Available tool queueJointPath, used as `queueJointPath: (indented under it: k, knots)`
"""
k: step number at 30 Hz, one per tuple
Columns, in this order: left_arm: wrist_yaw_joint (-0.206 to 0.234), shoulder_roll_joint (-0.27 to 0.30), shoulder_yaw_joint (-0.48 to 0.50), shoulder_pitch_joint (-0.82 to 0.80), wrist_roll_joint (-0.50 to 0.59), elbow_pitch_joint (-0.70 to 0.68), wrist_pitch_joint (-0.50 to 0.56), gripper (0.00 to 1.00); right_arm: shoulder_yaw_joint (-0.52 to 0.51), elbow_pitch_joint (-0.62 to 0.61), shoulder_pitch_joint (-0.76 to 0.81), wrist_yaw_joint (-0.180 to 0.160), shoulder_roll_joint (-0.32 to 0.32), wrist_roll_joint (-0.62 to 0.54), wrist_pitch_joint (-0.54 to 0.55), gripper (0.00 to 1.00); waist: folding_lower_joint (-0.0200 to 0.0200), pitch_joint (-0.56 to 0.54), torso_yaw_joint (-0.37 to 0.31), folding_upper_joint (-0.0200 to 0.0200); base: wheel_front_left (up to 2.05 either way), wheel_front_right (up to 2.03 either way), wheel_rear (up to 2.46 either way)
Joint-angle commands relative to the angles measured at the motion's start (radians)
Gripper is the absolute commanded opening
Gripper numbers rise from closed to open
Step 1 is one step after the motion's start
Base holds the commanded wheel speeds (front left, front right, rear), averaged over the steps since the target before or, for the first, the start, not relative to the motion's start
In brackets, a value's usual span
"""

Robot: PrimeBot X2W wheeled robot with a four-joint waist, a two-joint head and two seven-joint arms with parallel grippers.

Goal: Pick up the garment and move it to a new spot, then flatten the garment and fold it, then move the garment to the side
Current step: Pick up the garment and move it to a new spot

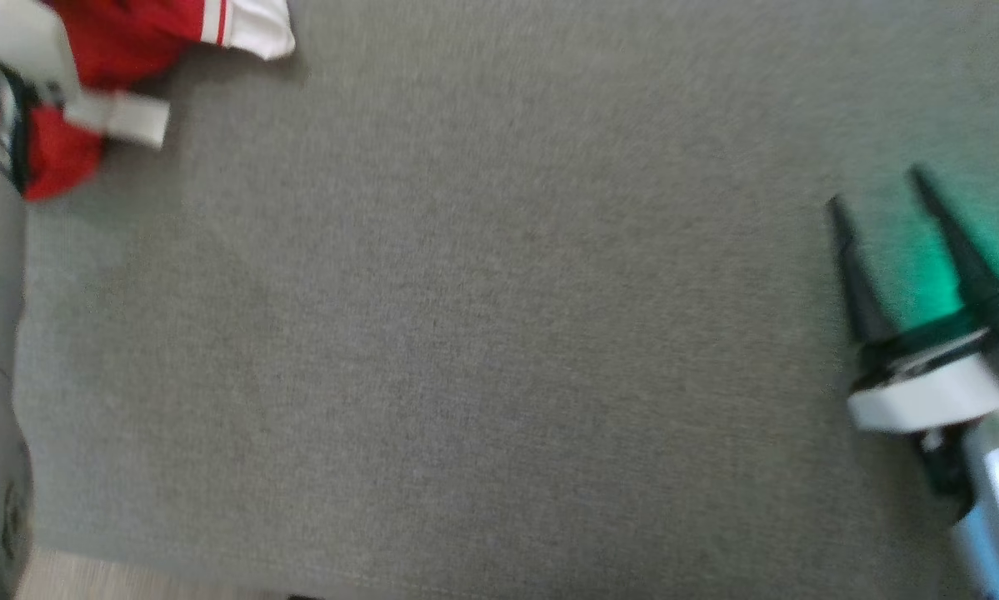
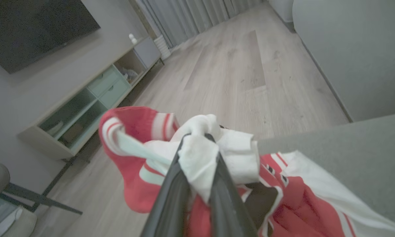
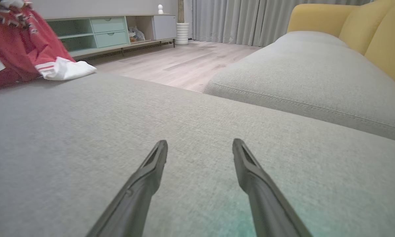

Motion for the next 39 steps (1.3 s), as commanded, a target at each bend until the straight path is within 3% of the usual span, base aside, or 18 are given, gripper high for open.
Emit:
queueJointPath:
  k: [1, 8, 16, 25, 34, 36, 39]
  knots:
    - [-0.001, 0.069, 0.0, -0.052, 0.014, -0.042, -0.022, 0.0, 0.026, -0.015, 0.043, -0.001, 0.008, 0.009, 0.001, 1.0, -0.0001, -0.092, -0.034, 0.0, 0.0, 0.0, 0.0]
    - [-0.064, 0.035, -0.079, -0.134, 0.046, -0.128, -0.106, 0.0, 0.035, 0.02, 0.103, -0.001, 0.098, 0.001, 0.001, 1.0, -0.0001, -0.301, -0.133, 0.0, 0.0, 0.0, 0.0]
    - [-0.108, -0.054, -0.158, -0.105, 0.001, -0.234, -0.124, 0.0, 0.058, -0.003, 0.201, -0.001, 0.183, -0.02, 0.001, 1.0, -0.0001, -0.484, -0.287, 0.0, 0.0, 0.0, 0.0]
    - [-0.112, -0.161, -0.307, 0.225, -0.144, -0.387, -0.126, 0.0, 0.082, -0.071, 0.242, -0.001, 0.226, -0.013, 0.001, 1.0, -0.0001, -0.507, -0.423, 0.0, 0.0, 0.0, 0.0]
    - [-0.113, -0.246, -0.621, 0.648, -0.219, -0.398, -0.1, 0.0, 0.079, -0.07, 0.249, -0.001, 0.229, 0.009, 0.001, 1.0, -0.0001, -0.456, -0.457, 0.0, 0.0, 0.0, 0.0]
    - [-0.113, -0.252, -0.666, 0.725, -0.283, -0.403, -0.11, 1.0, 0.075, -0.062, 0.253, -0.001, 0.233, 0.015, 0.001, 1.0, -0.0001, -0.454, -0.453, 0.0, 0.0, 0.0, 0.0]
    - [-0.107, -0.256, -0.665, 0.81, -0.342, -0.426, -0.13, 1.0, 0.065, -0.042, 0.273, -0.001, 0.239, 0.015, 0.001, 1.0, -0.0001, -0.467, -0.43, 0.0, 0.0, 0.0, 0.0]
